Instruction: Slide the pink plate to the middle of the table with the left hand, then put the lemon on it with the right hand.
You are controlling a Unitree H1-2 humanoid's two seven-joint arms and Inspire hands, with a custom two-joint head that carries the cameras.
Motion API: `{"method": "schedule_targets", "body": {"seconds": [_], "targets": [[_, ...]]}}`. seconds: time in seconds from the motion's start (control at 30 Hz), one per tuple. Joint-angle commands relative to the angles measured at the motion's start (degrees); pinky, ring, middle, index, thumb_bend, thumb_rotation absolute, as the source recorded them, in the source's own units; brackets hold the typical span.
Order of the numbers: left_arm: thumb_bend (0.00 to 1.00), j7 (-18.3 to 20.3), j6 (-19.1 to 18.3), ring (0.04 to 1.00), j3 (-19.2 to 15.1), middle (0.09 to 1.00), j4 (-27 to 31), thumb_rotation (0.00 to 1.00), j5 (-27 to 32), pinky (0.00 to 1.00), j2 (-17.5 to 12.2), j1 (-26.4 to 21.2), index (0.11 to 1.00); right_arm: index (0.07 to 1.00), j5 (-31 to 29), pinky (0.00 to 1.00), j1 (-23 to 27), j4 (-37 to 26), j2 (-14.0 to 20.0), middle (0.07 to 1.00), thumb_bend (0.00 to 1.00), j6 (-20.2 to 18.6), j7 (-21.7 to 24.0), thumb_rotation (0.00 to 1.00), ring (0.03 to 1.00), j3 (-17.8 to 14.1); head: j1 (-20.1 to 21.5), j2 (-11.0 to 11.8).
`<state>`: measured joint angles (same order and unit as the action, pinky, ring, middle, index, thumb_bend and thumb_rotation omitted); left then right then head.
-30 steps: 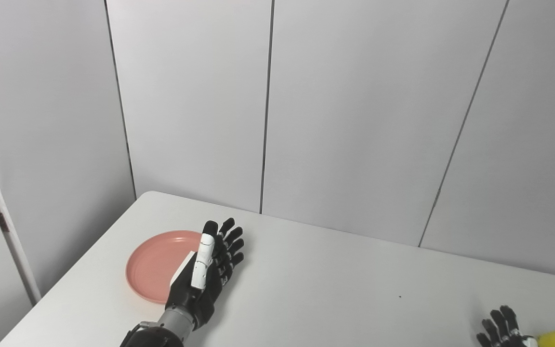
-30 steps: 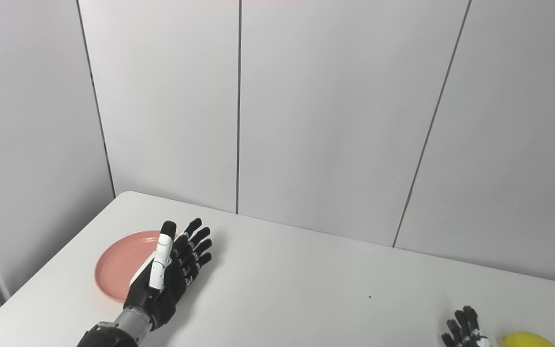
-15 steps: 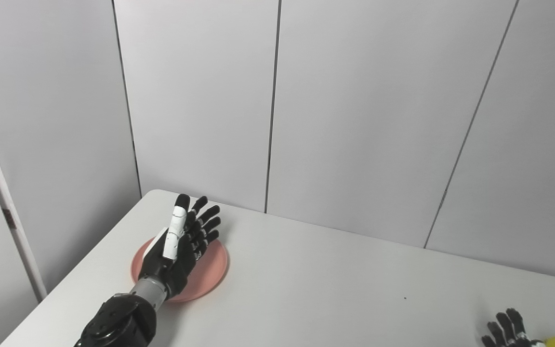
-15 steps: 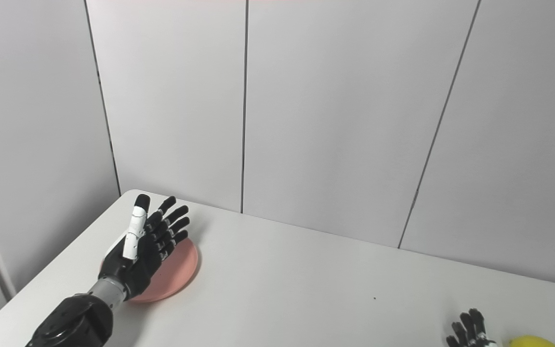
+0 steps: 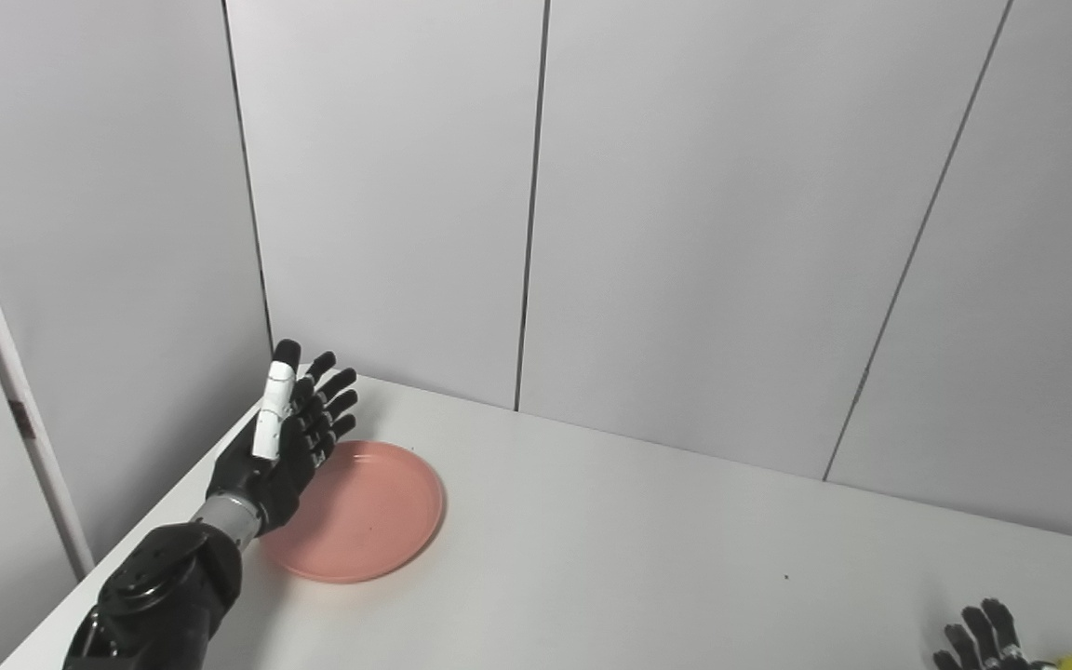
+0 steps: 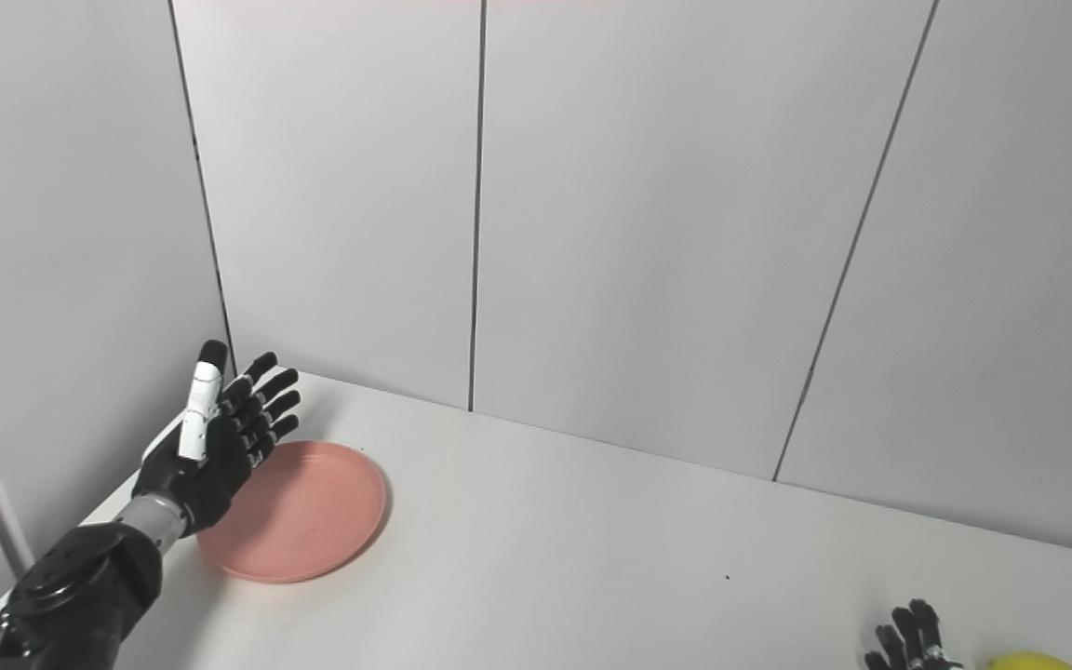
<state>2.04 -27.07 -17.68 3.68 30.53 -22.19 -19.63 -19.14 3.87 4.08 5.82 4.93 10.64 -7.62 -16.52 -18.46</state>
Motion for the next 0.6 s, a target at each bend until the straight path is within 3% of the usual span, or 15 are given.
{"method": "schedule_targets", "body": {"seconds": [0.0,0.13,0.57], "targets": [[0.99,1.40,1.87,0.990,-0.97,0.966,-0.35,0.97,-0.59,1.00,-2.19,-3.13,0.999,1.000,-0.36,1.00,-4.28,5.36,-0.77,1.000,0.84,-0.39,0.74,1.00,1.000,0.20,0.01,-0.04],[1.00,1.28,3.64,0.946,-3.38,0.932,-4.65,0.99,-1.38,0.99,-3.75,-4.88,0.984,1.000,0.01,1.00,-4.40,4.92,-0.60,1.000,0.84,-0.77,0.67,1.00,1.000,0.48,0.18,-0.24],[1.00,6.32,13.22,0.928,-5.08,0.946,-18.33,0.98,-4.20,0.94,-6.66,-6.49,0.999,1.000,0.45,1.00,-3.98,5.75,-0.55,1.000,0.83,-0.73,0.19,1.00,1.000,0.26,0.17,-0.23]]}}
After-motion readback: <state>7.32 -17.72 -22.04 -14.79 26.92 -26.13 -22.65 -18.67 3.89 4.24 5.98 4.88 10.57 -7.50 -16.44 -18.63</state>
